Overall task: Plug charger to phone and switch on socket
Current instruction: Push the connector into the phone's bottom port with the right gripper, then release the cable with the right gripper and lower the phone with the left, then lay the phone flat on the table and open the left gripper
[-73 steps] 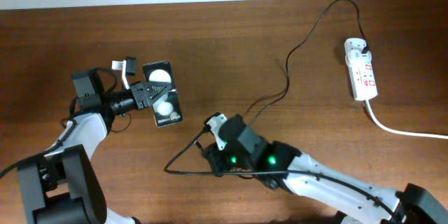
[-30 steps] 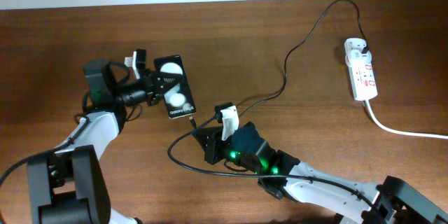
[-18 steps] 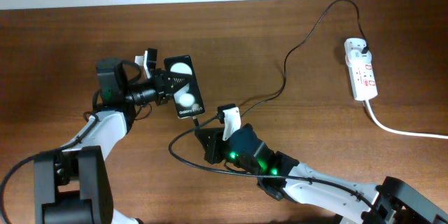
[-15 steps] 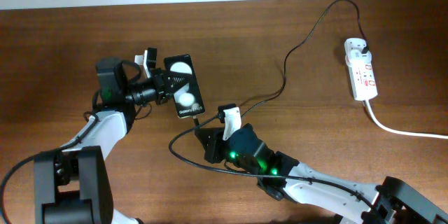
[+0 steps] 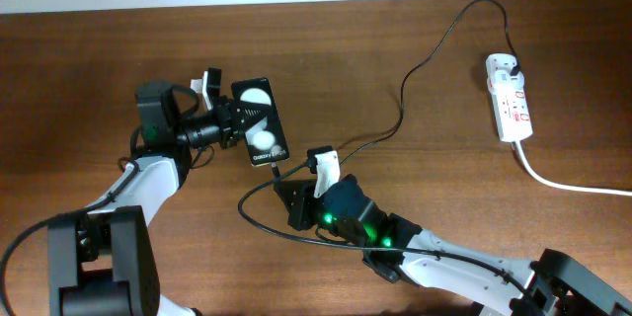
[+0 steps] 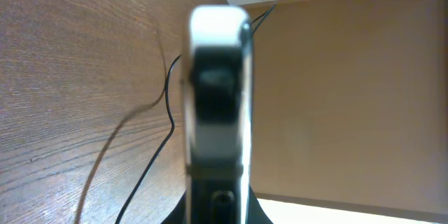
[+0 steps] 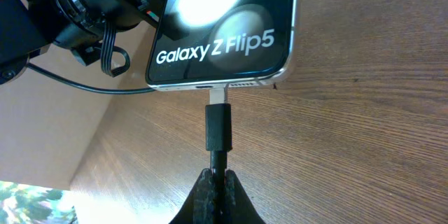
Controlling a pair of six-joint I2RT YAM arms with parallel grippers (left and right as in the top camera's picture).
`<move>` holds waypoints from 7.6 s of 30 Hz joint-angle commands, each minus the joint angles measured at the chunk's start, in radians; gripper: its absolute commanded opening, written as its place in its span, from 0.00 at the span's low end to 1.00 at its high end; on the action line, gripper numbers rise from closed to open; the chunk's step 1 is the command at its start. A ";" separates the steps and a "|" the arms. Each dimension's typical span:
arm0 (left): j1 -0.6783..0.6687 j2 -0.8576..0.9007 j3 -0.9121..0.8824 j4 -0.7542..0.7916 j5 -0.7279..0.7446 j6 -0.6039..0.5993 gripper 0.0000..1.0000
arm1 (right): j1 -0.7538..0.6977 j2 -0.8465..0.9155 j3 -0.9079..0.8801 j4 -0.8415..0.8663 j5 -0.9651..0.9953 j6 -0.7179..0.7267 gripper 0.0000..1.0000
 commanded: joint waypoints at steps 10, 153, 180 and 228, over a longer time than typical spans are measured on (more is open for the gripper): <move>0.000 -0.028 0.002 0.010 0.033 -0.009 0.00 | 0.007 0.007 0.000 0.008 -0.035 0.007 0.04; -0.196 0.044 0.138 -0.644 -0.940 0.518 0.34 | -0.277 -0.109 0.139 -0.871 0.078 -0.267 0.99; -0.196 0.090 0.137 -0.649 -0.944 0.519 0.82 | -0.277 -0.109 0.139 -0.872 0.079 -0.267 0.99; -0.077 0.099 0.137 -0.617 -0.902 0.529 0.99 | -0.277 -0.109 0.139 -0.879 0.079 -0.267 0.99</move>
